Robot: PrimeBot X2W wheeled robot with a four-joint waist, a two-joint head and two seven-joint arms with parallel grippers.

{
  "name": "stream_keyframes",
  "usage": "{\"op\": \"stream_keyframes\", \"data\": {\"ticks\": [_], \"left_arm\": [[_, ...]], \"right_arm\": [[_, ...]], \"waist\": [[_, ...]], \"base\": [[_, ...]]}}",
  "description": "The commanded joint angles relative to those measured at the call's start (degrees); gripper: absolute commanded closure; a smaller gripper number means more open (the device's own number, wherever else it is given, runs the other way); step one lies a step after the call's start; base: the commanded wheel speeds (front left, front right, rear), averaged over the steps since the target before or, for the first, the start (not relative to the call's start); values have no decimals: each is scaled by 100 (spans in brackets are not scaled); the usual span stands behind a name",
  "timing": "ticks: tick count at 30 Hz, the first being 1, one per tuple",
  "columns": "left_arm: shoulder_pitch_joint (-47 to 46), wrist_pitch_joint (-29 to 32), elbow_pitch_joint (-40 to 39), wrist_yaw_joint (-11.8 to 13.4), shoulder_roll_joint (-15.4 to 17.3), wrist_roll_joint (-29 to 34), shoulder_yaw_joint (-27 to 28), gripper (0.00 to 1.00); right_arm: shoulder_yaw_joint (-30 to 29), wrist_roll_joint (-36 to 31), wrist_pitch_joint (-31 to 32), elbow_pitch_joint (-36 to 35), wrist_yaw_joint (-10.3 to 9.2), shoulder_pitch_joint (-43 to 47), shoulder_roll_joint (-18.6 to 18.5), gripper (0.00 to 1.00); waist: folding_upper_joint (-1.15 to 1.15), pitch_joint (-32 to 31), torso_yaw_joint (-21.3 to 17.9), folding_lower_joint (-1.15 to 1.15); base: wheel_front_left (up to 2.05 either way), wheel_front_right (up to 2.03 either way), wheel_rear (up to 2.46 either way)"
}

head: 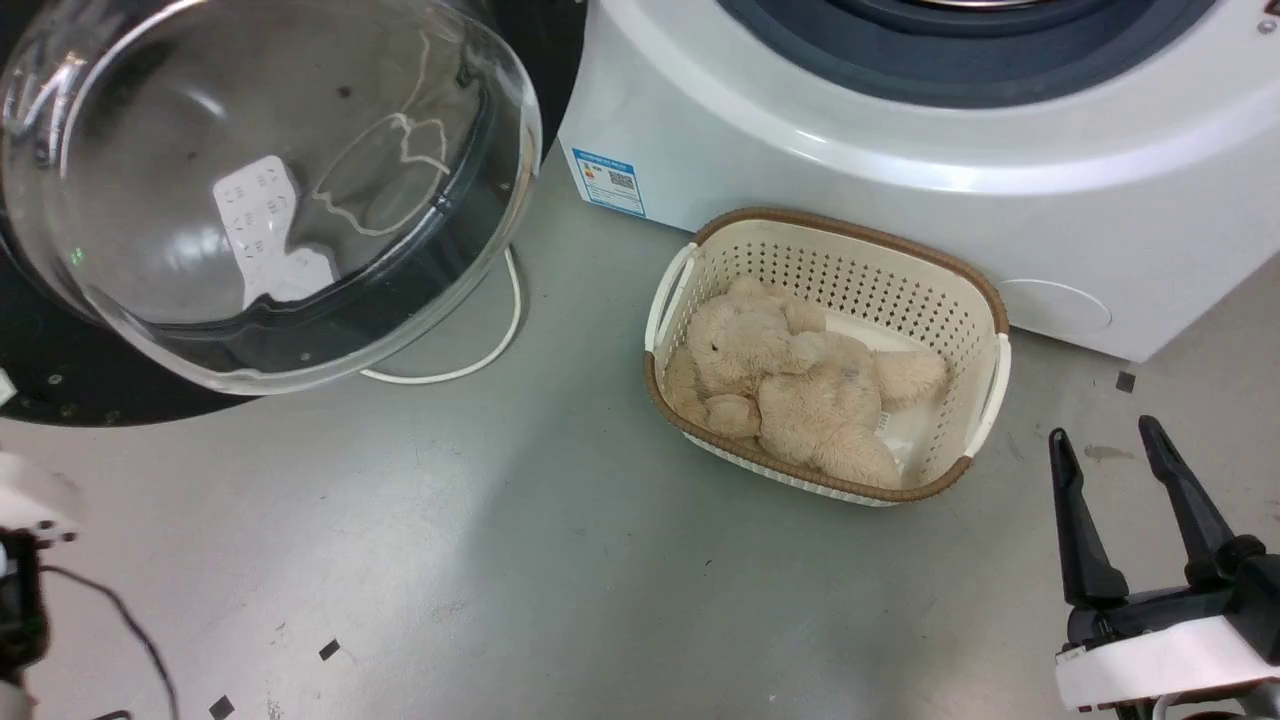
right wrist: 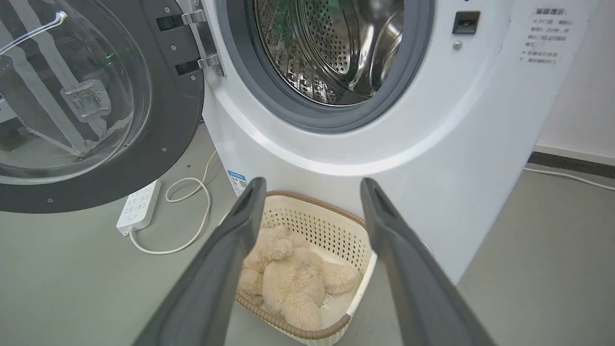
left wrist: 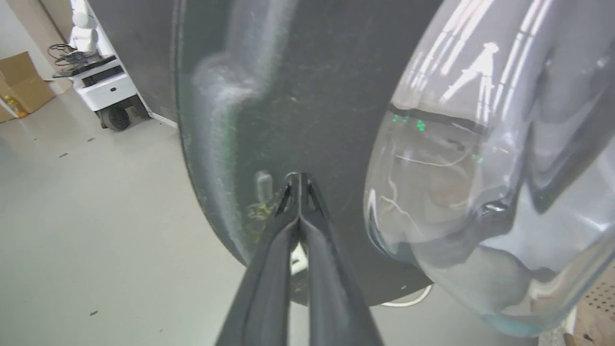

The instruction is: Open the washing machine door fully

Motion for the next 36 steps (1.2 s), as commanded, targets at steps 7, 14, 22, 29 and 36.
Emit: {"op": "stream_keyframes", "data": {"ticks": [7,14,22,29,36], "left_arm": [[-423,-108,590,-165,-72,20,-178,100],[-537,-363,809,-262,-65,162,-253,100],[63,-499,-472,-294,-512,489,-464,100],[1149,-506,-1848,-146,-1189,776,-949,100],[1964,-507,-2341,62,-1597,1068,-1425,0]], "right_arm": [[23,-37,10,-27,3,-136,-2,0],[27,-26,-92,102,3,-146,58,0],[-146,-15,-313,297,3,-63,205,0],[-198,-71,-430,362,3,66,319,0],[-100,-60,-474,483,3,361,385,0]], "waist": [[0,19,-39,0],[0,-237,-132,0],[0,-1034,-397,0],[0,-1612,-918,0],[0,-1899,-1475,0]], "base": [[0,0,0],[0,0,0],[0,0,0],[0,0,0],[0,0,0]]}}
